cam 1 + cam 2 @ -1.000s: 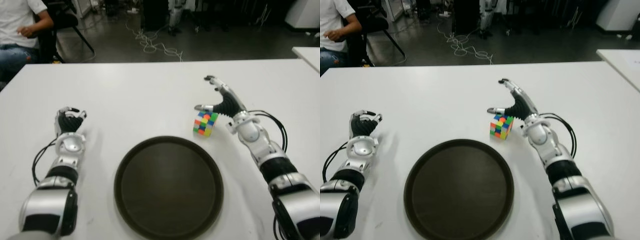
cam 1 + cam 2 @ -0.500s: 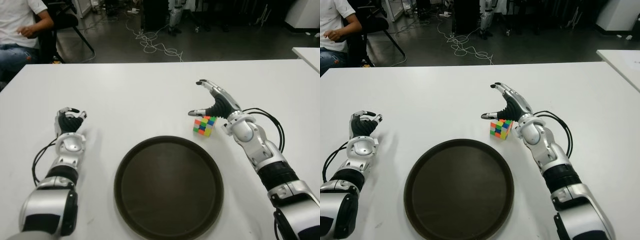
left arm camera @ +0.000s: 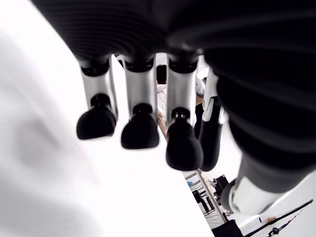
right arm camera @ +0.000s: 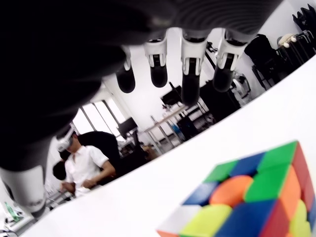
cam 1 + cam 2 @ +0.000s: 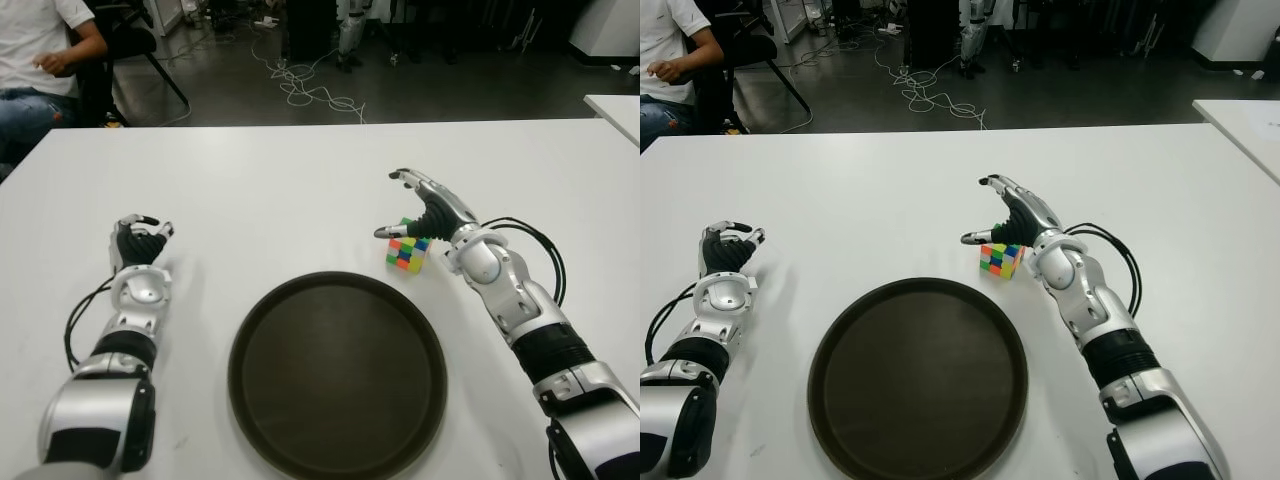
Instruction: Pick up the Rubik's Cube and put it in the plate
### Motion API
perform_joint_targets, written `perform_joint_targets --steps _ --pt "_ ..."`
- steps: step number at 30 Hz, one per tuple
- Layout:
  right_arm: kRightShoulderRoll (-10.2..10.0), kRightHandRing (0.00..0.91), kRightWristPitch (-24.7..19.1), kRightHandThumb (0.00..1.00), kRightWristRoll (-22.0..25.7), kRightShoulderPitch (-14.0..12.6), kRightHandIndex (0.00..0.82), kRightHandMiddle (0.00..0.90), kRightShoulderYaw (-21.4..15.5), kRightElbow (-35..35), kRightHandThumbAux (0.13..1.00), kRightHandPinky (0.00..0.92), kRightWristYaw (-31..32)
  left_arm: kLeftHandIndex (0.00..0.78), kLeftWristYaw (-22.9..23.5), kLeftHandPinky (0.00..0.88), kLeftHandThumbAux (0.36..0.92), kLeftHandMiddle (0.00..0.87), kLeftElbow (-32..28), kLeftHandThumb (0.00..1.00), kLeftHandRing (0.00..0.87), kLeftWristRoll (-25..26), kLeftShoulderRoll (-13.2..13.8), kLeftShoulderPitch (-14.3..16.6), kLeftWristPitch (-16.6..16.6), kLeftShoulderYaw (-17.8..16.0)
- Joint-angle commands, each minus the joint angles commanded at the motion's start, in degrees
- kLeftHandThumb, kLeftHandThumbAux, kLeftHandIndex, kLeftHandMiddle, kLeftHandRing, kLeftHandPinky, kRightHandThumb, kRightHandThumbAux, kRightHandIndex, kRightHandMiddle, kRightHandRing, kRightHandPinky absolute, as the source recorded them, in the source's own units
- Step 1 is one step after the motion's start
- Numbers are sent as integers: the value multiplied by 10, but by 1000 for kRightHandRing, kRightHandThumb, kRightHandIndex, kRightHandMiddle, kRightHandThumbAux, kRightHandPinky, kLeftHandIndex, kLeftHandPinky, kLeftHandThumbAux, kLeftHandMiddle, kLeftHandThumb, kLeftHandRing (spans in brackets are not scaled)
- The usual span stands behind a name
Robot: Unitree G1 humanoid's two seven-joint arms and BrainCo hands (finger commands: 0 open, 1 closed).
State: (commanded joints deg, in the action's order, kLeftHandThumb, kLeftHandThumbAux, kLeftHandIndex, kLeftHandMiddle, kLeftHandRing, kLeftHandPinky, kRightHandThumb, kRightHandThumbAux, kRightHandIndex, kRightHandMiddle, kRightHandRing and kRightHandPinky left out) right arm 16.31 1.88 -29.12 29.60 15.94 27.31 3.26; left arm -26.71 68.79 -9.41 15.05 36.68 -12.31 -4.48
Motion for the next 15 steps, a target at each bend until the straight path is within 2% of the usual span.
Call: perform_joint_targets --steps 10,15 --pt "3 80 -10 0 1 -1 59 64 0 0 628 58 2 442 3 799 702 819 -2 711 815 0 -1 -2 -4 0" --pt "3 88 -13 0 1 -3 61 76 -2 5 653 70 -2 442 2 798 702 818 -3 712 814 1 -2 -2 -6 0"
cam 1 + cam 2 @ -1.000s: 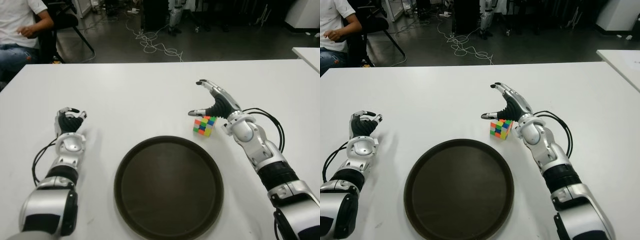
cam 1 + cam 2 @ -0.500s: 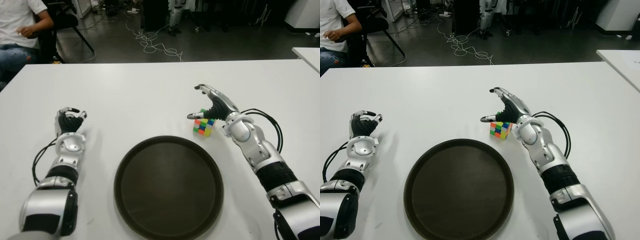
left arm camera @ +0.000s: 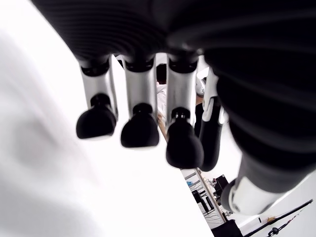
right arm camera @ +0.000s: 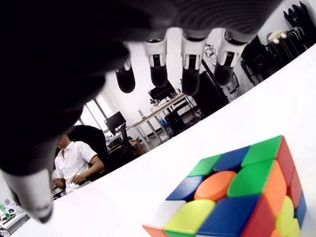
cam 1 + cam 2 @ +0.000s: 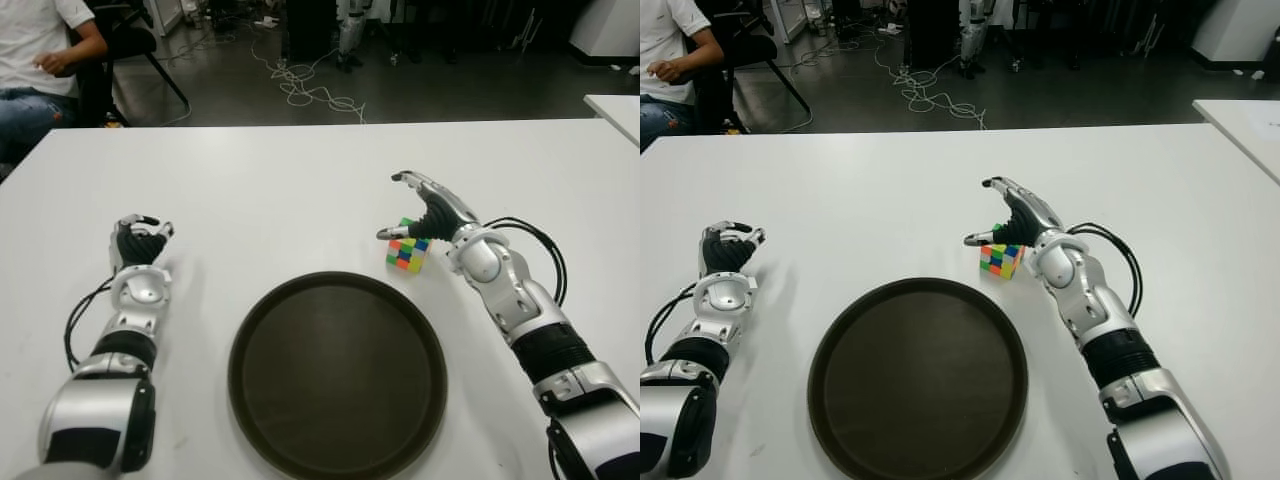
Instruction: Pick up the Rubik's Cube and put it in the plate
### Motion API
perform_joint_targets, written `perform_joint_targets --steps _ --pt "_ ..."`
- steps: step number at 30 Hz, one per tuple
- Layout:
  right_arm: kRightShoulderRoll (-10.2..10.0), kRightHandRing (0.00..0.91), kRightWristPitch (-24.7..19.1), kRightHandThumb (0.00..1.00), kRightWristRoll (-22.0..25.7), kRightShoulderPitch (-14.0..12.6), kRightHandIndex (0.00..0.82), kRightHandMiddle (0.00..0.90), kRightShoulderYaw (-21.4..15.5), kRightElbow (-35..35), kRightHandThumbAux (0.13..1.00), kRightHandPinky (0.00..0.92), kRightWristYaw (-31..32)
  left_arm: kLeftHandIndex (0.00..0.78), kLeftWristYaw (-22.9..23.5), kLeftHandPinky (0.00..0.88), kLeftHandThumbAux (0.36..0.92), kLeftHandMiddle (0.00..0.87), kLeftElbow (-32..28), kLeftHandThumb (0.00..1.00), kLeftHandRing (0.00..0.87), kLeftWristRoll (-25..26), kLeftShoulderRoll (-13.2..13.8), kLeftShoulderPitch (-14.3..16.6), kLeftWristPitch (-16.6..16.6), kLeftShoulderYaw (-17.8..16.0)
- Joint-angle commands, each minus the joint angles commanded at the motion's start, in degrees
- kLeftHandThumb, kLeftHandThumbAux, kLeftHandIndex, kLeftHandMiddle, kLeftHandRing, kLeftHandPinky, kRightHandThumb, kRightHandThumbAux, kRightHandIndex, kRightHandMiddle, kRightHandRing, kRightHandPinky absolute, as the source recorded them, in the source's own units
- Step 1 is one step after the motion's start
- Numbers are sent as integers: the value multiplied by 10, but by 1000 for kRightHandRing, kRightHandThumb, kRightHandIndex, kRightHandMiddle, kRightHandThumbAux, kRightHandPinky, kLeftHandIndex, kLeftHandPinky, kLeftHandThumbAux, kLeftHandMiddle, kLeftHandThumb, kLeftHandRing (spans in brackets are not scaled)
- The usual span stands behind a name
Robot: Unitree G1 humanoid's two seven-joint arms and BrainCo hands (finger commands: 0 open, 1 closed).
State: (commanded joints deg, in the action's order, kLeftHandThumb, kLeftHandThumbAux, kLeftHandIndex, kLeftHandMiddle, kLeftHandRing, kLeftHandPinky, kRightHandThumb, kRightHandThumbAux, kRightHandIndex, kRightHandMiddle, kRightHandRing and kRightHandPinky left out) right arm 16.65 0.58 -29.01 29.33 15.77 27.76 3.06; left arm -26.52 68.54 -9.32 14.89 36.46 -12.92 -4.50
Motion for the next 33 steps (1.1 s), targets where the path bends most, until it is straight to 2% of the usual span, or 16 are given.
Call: perform_joint_targets --steps 9,25,33 --pt "4 70 -7 0 0 -8 53 65 -6 -1 649 46 -8 442 0 802 701 814 1 712 813 -1 1 1 3 1" --pt "17 80 -22 0 1 -11 58 72 -13 12 673 52 -21 442 6 807 702 822 -3 711 819 -3 3 -4 -10 3" --pt "21 71 -37 0 0 -12 44 71 -12 9 684 32 -18 442 3 801 702 816 -2 711 815 -5 3 -2 -3 6"
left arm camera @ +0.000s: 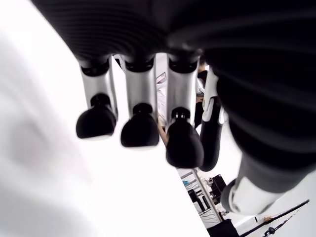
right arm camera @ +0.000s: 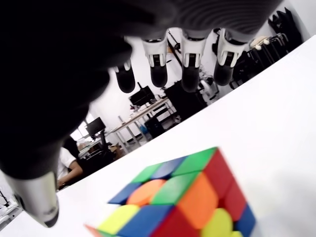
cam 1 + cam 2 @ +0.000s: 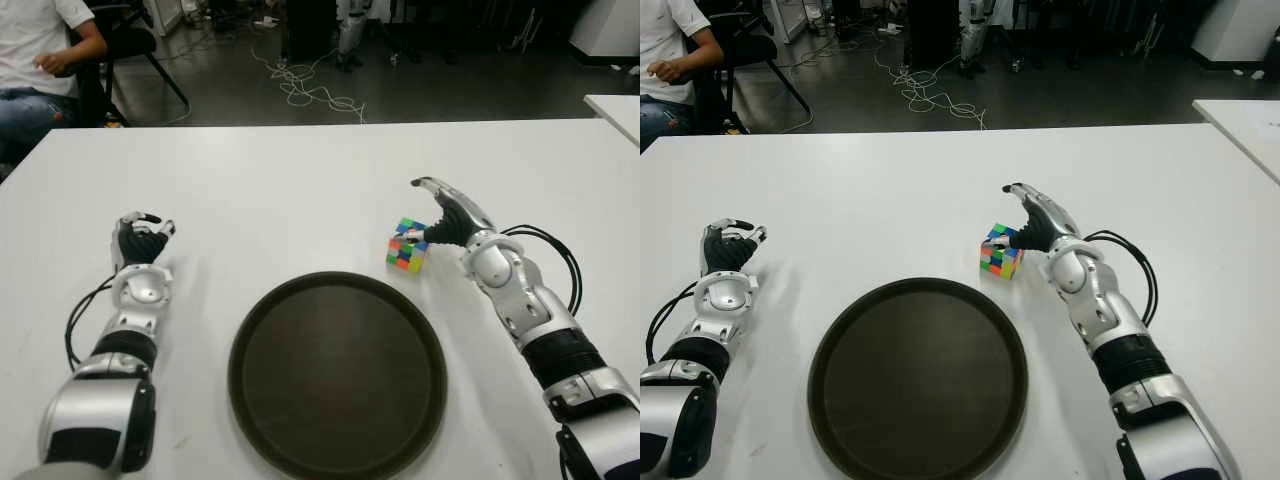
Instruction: Pick up the Rubik's Cube and put it in the plate
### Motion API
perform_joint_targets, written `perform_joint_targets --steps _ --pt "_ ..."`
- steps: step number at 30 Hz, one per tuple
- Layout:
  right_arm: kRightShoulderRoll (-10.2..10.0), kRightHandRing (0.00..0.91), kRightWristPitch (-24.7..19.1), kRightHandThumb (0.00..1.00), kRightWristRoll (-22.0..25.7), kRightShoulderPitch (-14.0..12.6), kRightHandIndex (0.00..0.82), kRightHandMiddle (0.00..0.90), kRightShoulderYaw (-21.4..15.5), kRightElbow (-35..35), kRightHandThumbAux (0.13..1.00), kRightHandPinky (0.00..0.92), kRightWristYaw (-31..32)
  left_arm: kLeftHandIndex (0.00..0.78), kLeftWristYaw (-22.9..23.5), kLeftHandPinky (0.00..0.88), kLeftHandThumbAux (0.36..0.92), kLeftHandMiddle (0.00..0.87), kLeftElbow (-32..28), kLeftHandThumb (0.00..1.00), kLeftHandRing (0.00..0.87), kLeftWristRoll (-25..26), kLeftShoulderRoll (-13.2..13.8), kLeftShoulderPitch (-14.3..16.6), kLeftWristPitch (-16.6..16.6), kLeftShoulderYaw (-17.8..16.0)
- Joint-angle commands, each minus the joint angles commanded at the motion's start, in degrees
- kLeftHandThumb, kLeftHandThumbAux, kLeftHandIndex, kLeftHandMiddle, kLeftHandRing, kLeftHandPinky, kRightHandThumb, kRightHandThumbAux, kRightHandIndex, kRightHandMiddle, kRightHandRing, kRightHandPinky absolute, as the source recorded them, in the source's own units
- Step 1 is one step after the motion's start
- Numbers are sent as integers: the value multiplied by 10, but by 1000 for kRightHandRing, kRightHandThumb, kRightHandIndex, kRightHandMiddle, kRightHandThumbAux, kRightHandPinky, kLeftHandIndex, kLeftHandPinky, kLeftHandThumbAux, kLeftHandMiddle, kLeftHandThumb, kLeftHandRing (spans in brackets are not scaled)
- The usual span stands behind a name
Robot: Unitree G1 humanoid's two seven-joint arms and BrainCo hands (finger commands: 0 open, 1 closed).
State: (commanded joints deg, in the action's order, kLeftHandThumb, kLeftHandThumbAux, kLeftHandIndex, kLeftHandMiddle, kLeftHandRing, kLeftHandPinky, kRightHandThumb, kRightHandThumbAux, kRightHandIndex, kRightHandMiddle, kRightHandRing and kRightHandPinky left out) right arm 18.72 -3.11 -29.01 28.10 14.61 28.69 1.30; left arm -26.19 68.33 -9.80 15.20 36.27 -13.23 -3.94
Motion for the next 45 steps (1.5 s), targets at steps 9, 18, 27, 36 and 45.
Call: perform_joint_targets --steps 9,18,27,36,45 --pt "7 75 -17 0 2 1 23 82 6 3 716 26 22 442 -5 799 701 810 -1 711 809 1 -1 2 11 0" --pt "7 52 0 0 9 1 38 58 7 11 755 30 26 442 -8 802 700 812 -1 712 811 2 -1 2 15 -1" --pt "8 72 3 0 4 3 55 72 13 8 751 48 38 442 -8 803 700 809 0 712 811 3 -1 3 14 -3" --pt "10 83 19 0 4 3 64 77 16 10 762 54 46 442 -7 803 701 814 1 712 813 5 -2 3 13 -4" --pt "13 96 19 0 -6 4 75 90 25 0 765 59 54 442 -5 806 701 815 0 712 815 4 -2 3 12 -4"
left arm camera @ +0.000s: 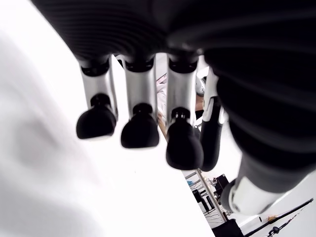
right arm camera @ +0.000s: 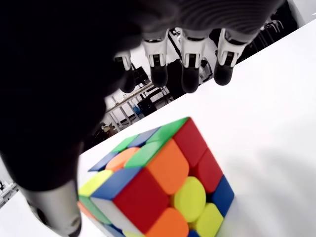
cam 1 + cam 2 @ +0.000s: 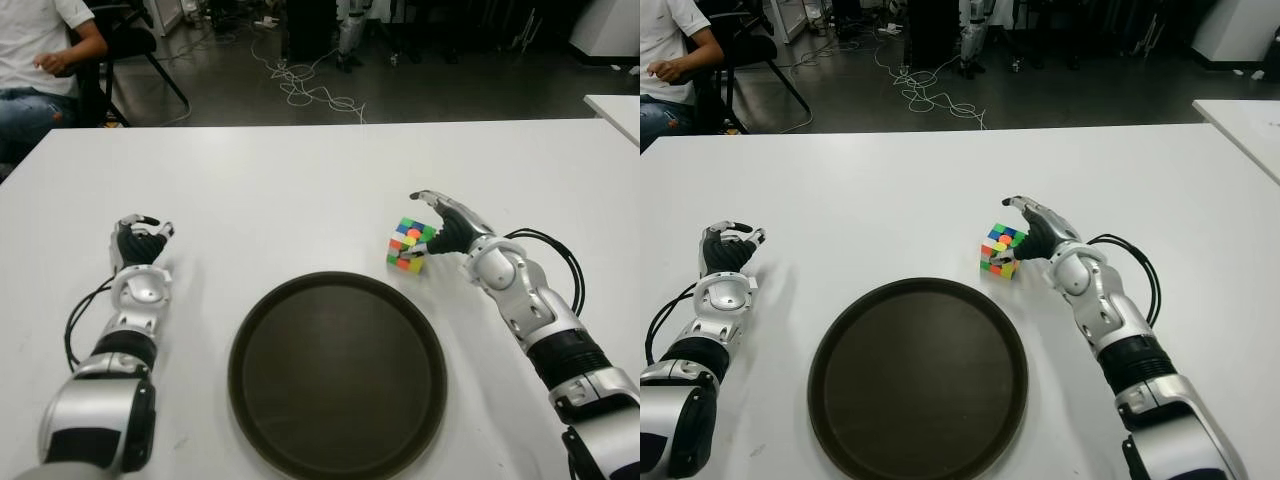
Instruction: Pick up the Rubik's Cube and put it in the plate
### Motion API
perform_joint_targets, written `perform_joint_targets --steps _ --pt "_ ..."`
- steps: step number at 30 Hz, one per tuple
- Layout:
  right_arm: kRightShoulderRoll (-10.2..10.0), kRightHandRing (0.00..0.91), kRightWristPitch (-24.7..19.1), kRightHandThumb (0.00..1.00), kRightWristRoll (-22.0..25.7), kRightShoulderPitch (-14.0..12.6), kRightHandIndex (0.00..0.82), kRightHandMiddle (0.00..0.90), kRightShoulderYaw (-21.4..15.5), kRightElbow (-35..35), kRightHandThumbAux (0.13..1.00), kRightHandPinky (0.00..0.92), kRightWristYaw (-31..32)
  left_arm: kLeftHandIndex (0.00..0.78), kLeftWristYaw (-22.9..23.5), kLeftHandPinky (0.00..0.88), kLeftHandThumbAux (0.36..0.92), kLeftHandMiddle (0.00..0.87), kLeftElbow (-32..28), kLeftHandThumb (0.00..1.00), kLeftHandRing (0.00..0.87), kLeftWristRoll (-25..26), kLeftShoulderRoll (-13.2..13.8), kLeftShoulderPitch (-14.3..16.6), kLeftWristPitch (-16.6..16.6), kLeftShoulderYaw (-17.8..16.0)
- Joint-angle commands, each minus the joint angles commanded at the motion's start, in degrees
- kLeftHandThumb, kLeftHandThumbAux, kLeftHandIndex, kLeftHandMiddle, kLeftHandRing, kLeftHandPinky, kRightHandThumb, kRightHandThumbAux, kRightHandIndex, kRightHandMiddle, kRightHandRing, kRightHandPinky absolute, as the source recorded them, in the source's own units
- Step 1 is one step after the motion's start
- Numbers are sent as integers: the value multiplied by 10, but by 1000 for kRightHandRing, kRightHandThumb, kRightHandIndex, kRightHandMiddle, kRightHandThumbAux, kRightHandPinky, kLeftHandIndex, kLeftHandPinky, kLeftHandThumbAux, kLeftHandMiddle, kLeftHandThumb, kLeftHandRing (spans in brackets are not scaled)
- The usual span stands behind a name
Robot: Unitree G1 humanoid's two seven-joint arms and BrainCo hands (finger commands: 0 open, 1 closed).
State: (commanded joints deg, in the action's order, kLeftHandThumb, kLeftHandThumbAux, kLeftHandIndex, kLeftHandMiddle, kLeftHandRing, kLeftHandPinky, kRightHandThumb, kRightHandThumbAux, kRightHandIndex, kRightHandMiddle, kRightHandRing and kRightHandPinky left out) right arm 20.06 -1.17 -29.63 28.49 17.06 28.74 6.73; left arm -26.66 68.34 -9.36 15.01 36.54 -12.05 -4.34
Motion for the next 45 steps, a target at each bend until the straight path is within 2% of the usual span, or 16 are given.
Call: perform_joint_targets --steps 10,16,34,45 --pt "6 92 -1 0 -5 -1 72 90 7 -15 724 61 15 442 0 803 701 813 0 711 813 0 -1 -1 -4 0" --pt "8 100 -25 0 -15 6 73 100 17 -19 701 53 36 442 -1 799 701 813 0 711 811 0 -2 -1 -7 0" --pt "9 81 -41 0 -19 3 61 93 19 -36 658 44 50 442 2 805 701 813 -1 711 814 -2 -1 -1 -6 3" --pt "13 60 -49 0 -25 4 45 74 26 -43 679 28 58 442 3 809 702 818 -2 711 817 -2 -2 -1 -4 3"
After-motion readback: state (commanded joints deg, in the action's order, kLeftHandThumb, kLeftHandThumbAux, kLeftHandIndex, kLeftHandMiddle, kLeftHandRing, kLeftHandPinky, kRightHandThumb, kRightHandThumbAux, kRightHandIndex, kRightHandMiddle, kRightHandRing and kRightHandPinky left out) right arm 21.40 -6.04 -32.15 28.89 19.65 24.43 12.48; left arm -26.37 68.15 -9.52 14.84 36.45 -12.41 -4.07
